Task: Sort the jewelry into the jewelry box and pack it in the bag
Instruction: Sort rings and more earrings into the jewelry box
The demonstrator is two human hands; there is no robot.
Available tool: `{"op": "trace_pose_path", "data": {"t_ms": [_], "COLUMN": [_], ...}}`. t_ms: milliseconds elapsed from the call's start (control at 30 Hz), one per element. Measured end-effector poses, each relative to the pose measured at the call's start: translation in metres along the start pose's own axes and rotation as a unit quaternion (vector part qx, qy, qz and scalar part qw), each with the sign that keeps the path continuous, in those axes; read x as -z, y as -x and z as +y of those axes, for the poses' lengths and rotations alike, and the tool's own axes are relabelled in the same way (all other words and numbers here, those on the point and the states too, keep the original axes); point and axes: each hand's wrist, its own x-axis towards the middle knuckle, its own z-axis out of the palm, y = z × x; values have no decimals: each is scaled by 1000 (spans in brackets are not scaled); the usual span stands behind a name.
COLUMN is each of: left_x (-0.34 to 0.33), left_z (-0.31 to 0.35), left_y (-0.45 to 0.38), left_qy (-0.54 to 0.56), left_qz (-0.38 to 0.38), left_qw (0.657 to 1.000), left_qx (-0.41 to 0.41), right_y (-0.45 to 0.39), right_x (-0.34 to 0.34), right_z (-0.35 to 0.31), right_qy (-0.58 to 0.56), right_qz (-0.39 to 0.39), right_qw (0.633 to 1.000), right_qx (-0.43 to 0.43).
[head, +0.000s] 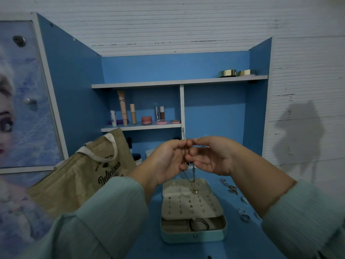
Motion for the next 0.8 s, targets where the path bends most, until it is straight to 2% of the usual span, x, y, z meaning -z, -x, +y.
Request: {"op": "trace_pose_path", "data": {"t_ms": [133, 367, 633, 800], "left_x": [6, 24, 48, 61], "left_z": [2, 5, 1, -6], "left_y": [-4, -14, -29, -41], "left_qy": [-28, -36, -50, -53], "left_qz": [-7, -10, 10, 47], "left_qw": [1000, 999, 997, 996], "left_qx": [11, 39, 57, 45], "right_y": [-1, -23, -57, -82], "right_x": [1, 4, 1, -1], "right_z": [-2, 1, 14, 23], "right_qy": [60, 177, 179, 193], "right_qz": [-9, 50, 71, 49], "right_qw": [998, 978, 957, 957], "right_qx": [18, 101, 219, 211]}}
